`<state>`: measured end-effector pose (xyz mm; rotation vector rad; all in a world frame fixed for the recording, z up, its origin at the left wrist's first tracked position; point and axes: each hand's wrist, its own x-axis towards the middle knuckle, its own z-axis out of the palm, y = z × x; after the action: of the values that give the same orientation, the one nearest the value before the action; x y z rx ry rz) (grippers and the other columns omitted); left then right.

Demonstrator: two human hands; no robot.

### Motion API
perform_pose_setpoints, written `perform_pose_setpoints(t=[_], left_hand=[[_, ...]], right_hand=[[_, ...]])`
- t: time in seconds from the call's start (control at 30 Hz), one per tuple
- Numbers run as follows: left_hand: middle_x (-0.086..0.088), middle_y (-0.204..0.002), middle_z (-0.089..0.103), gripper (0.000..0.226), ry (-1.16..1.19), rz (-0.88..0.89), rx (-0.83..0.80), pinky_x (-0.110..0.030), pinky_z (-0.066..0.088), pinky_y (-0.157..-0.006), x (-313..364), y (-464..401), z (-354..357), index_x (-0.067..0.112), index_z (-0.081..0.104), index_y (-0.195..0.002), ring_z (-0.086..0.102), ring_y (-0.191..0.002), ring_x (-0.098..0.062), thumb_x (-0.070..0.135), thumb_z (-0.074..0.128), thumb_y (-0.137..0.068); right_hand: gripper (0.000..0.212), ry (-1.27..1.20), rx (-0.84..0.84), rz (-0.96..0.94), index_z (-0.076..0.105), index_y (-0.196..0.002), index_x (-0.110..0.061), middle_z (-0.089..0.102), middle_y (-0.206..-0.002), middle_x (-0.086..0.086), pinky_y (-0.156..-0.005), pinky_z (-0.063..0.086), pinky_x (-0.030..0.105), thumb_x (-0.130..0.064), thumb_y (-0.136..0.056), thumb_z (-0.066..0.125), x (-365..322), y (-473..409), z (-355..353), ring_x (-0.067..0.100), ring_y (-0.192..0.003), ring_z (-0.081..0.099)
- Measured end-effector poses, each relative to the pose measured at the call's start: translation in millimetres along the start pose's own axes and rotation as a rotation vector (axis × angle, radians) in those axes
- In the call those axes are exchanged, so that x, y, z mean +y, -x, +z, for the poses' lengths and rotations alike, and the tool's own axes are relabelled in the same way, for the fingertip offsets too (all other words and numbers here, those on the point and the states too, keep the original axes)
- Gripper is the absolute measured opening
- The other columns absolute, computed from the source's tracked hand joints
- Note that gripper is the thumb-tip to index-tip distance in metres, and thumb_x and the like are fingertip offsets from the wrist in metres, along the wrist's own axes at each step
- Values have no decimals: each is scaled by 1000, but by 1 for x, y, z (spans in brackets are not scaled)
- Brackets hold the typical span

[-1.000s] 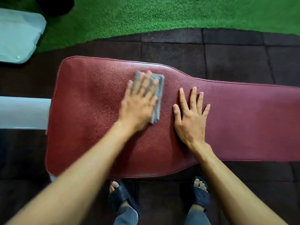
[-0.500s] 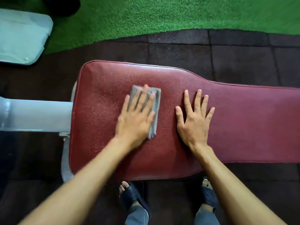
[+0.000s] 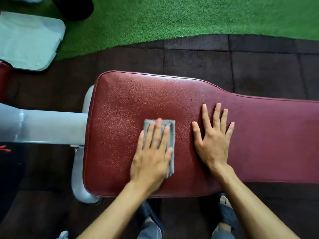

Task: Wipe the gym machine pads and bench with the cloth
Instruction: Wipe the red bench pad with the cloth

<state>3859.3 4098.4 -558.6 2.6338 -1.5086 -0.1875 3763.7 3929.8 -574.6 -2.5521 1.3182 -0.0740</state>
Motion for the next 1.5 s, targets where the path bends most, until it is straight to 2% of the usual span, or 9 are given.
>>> perform_pose_setpoints(t=[0.13,0.27,0.43,0.6,0.8,0.97,1.2,1.4,1.5], left_hand=[[-10,-164,10,59,-91,-36,36,-47,9,-122,-60,-88,-10,17,12,-155,6,-152,-26,37,27,-101],[-8,-165,-1,61,-62,-261,47,-47,7,-123,-109,-58,-29,20,6,-156,-1,-152,-25,40,22,-101],[-16,-164,5,61,-39,-294,2,-51,12,-122,-8,15,2,9,13,-155,4,-152,-30,38,19,-101],[-17,-163,7,62,130,-292,38,-50,10,-123,78,-47,15,9,16,-154,6,-151,-32,40,20,-100],[-5,-165,-2,55,657,-146,104,-34,2,-125,64,-63,-9,12,15,-155,-4,-152,-13,21,31,-103],[-5,-163,14,51,450,-338,214,-45,15,-123,-6,-24,-8,12,28,-152,7,-152,-14,20,31,-102],[-7,-163,17,52,372,-257,159,-42,9,-124,-19,10,-4,12,28,-152,7,-152,-15,23,30,-101],[-6,-162,18,51,377,-233,104,-42,8,-124,-15,12,-9,13,27,-153,7,-152,-14,22,29,-102],[-4,-163,16,52,349,-157,18,-41,10,-124,-5,19,-22,13,23,-154,4,-152,-13,24,28,-103]], right_hand=[[63,-21,-9,-6,11,-154,-35,2,-165,5,-119,6,57,-57,-97,27,3,0,0,27,-152,-1],[63,-32,-10,-12,10,-154,-35,2,-165,4,-120,5,58,-57,-98,28,4,0,0,27,-152,-2],[62,-84,-38,-58,12,-154,-33,1,-165,4,-120,0,53,-53,-99,30,11,3,-6,25,-152,-5],[59,-168,-69,-99,14,-154,-33,2,-165,-2,-123,3,47,-48,-99,27,48,17,-14,20,-152,-5],[58,-360,-40,-73,16,-154,-26,4,-165,0,-123,8,48,-41,-100,31,55,27,-32,18,-152,-4],[61,-243,-49,-250,12,-155,-19,3,-164,7,-123,8,48,-44,-101,27,-18,27,-22,23,-152,-4],[76,-89,-34,-115,7,-155,-17,-1,-164,8,-122,-2,51,-59,-96,28,-60,20,9,25,-152,-4],[57,-95,-4,-110,14,-154,-11,12,-163,10,-120,12,49,-26,-103,34,-59,18,15,25,-151,10],[55,-195,-91,-132,15,-153,-4,16,-162,13,-122,16,49,-14,-103,36,-48,19,-1,26,-150,12]])
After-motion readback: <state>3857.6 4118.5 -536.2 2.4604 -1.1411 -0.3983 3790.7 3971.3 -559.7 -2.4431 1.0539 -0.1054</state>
